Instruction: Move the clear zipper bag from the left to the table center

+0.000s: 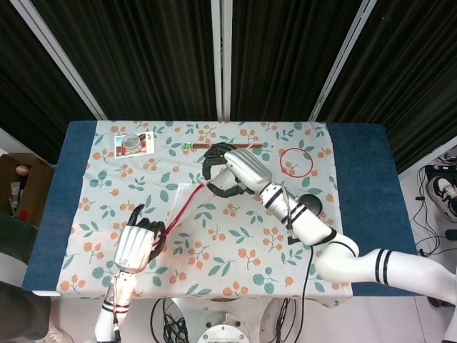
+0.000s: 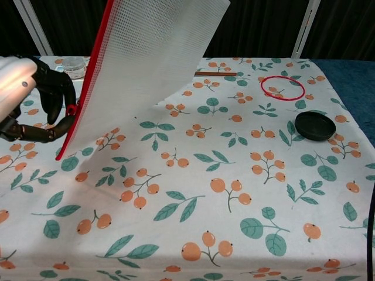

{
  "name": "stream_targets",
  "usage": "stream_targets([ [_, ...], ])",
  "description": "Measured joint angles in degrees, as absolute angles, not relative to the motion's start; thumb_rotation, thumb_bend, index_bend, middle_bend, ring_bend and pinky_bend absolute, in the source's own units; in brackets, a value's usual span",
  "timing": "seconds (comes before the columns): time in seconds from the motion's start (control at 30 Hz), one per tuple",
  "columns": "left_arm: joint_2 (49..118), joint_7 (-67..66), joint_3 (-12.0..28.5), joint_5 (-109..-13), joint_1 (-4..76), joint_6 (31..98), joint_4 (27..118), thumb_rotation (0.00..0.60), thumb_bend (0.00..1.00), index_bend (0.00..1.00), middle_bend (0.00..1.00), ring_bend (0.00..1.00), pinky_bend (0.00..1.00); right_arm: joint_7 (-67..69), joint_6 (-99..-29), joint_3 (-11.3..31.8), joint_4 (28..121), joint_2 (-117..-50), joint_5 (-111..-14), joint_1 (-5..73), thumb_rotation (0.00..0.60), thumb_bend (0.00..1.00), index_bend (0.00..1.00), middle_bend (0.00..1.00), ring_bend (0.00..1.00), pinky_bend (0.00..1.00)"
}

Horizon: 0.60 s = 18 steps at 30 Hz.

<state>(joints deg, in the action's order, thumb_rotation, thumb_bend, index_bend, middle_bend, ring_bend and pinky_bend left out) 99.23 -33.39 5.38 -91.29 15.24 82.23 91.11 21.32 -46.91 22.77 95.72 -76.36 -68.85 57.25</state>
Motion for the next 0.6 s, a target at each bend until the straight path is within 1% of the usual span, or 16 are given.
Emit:
stream_targets([
  [0.17, 99.9, -33.1, 5.1, -88.9, 15.6, 80.5, 88.7, 0.600, 0.44, 0.76, 0.67, 0.55, 0.18, 23.1, -47.8, 21.4, 95.0, -75.6, -71.5, 55.6, 0.600, 0.36, 0.92, 0.43, 0.23, 0.15],
  [0.6, 98.9, -32.5, 4.7, -82.8, 15.4, 77.3, 86.6, 0.600, 0.45, 0.76, 0.67, 0.55, 0.18, 28.4, -51.4, 19.6, 94.7, -71.5, -75.8, 50.8, 0.600, 0.36, 0.92, 0.44, 0.23, 0.15],
])
